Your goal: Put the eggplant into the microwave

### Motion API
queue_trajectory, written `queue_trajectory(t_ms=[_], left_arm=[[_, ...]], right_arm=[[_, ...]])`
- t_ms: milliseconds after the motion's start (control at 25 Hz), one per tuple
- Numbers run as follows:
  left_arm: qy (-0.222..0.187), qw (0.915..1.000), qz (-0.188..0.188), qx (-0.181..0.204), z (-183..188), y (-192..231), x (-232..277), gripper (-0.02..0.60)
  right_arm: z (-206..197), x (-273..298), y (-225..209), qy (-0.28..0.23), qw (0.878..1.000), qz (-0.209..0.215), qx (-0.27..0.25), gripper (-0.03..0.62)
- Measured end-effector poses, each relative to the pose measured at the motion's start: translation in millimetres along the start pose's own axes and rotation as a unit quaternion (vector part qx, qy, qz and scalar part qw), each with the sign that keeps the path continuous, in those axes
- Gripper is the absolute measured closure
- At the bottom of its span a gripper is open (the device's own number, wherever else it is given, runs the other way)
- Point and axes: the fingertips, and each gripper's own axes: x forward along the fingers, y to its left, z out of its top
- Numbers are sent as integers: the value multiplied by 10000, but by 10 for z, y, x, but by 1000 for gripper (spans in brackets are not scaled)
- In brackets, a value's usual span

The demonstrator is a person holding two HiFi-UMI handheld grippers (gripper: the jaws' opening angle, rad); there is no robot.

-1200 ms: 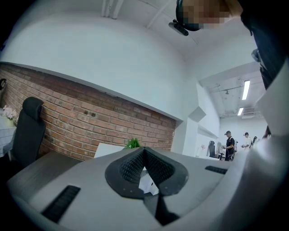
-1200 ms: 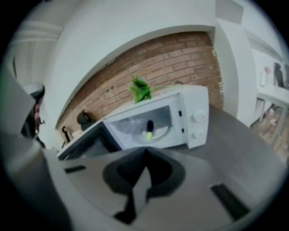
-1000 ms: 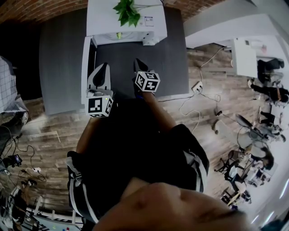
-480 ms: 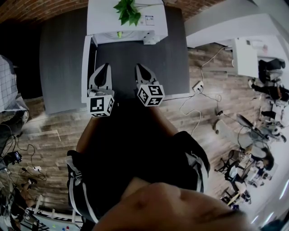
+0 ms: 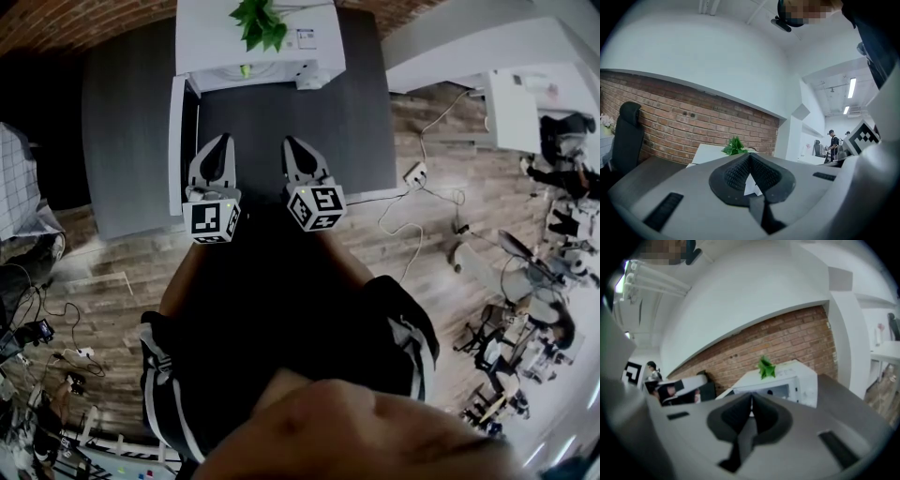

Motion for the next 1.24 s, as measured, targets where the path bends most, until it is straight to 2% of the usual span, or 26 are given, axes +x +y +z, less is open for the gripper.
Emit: queue_trajectory(t_ms=[1240], left_arm=[[10, 10000, 7, 12, -8, -31, 63, 546]], right_arm=[[-36, 27, -82, 26, 10000, 18, 31, 562]])
